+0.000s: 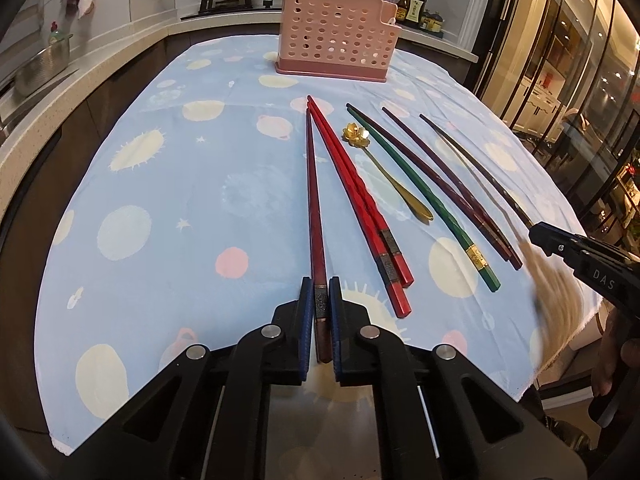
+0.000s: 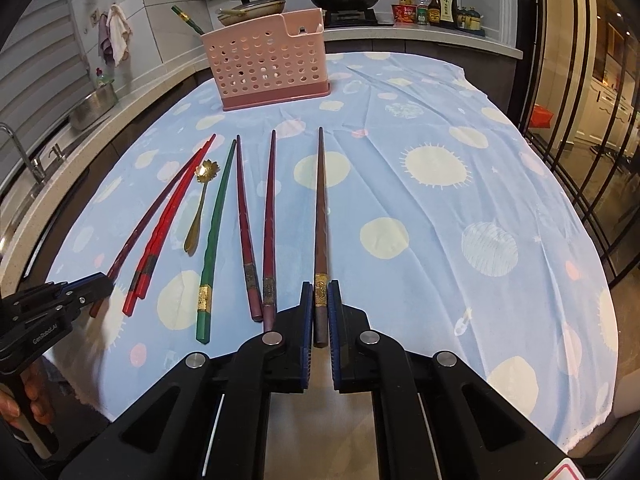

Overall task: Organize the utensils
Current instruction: 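Grasp a dark red chopstick with the left gripper while the right grasps the brown one, then carry the dark red chopstick with the left gripper while the right carries the brown one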

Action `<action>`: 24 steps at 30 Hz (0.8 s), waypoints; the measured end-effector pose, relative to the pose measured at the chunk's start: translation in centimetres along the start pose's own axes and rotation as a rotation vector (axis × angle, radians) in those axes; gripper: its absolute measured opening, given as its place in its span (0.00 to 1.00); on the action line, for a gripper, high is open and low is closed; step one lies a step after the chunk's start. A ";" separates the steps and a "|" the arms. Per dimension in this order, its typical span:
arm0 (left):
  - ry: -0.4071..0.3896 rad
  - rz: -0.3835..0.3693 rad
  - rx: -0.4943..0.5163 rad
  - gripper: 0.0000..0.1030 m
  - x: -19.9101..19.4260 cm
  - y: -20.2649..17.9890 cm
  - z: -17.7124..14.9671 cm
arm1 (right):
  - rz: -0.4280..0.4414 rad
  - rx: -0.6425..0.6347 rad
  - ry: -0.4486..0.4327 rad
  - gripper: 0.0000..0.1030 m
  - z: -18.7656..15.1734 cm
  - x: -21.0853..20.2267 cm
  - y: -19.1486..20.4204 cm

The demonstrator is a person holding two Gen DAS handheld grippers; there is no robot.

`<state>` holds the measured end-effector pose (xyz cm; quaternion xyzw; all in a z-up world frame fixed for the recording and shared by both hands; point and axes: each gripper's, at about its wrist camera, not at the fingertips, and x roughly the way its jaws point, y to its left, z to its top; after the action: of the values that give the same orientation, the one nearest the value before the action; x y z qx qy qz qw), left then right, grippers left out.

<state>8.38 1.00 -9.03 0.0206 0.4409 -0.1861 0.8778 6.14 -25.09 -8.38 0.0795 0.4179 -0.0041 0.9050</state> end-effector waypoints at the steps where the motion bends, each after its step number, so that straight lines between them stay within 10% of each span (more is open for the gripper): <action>1: -0.005 0.000 -0.001 0.07 -0.3 0.0 0.1 | 0.004 0.003 -0.010 0.06 0.2 -0.4 -0.1; 24: -0.316 -0.008 0.005 0.06 -7.9 0.8 11.1 | 0.040 -0.010 -0.302 0.06 10.7 -6.9 -0.5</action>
<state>12.88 2.00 3.83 -0.0083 0.2968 -0.1915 0.9355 9.67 -27.57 3.60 0.0817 0.2753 0.0042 0.9579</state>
